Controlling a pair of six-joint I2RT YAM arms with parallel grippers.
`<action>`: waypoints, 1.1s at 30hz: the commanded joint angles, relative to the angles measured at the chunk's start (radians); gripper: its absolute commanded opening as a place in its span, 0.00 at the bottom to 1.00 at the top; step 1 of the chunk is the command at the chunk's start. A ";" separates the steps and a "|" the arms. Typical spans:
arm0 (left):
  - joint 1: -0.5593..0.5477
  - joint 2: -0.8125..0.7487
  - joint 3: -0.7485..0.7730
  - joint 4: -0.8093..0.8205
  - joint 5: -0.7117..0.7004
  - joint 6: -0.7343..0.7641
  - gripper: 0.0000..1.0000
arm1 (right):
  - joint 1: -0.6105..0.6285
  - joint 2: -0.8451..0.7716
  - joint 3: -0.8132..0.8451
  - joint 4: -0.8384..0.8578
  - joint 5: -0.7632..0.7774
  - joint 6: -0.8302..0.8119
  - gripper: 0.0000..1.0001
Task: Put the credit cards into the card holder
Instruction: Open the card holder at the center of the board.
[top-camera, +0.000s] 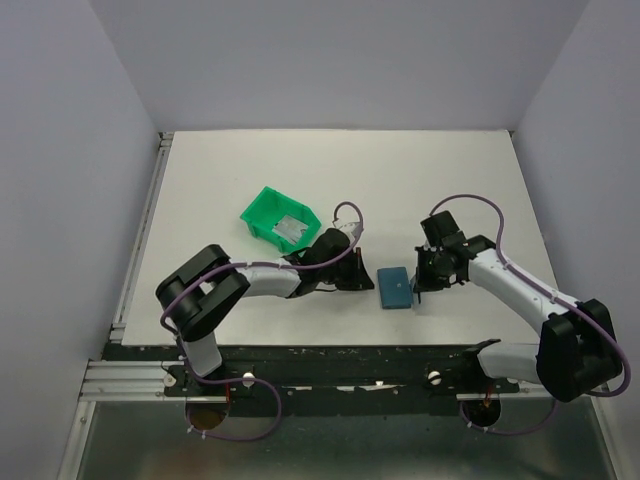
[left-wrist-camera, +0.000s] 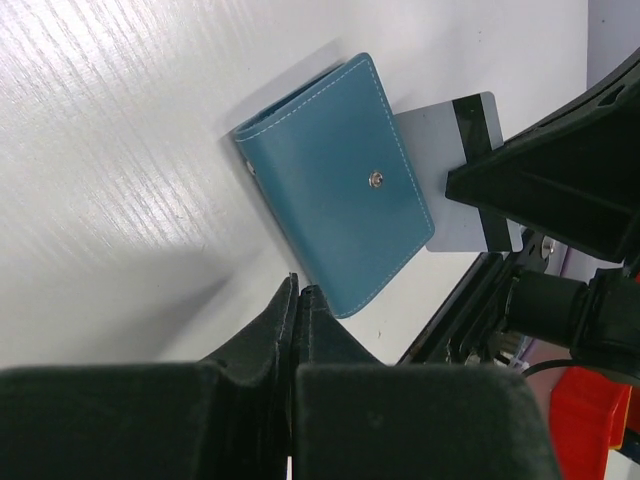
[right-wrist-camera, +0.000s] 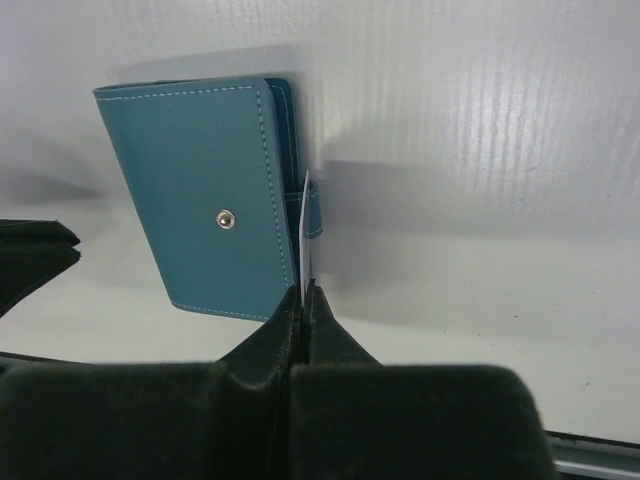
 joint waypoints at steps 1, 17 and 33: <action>0.003 0.047 0.021 0.023 0.048 0.017 0.02 | -0.008 0.005 -0.020 0.064 -0.088 -0.030 0.00; 0.001 0.121 -0.012 0.092 0.085 -0.003 0.01 | -0.008 -0.107 -0.075 0.193 -0.319 -0.010 0.01; 0.003 0.111 -0.079 0.169 0.112 -0.015 0.00 | -0.005 -0.022 -0.181 0.500 -0.523 0.083 0.01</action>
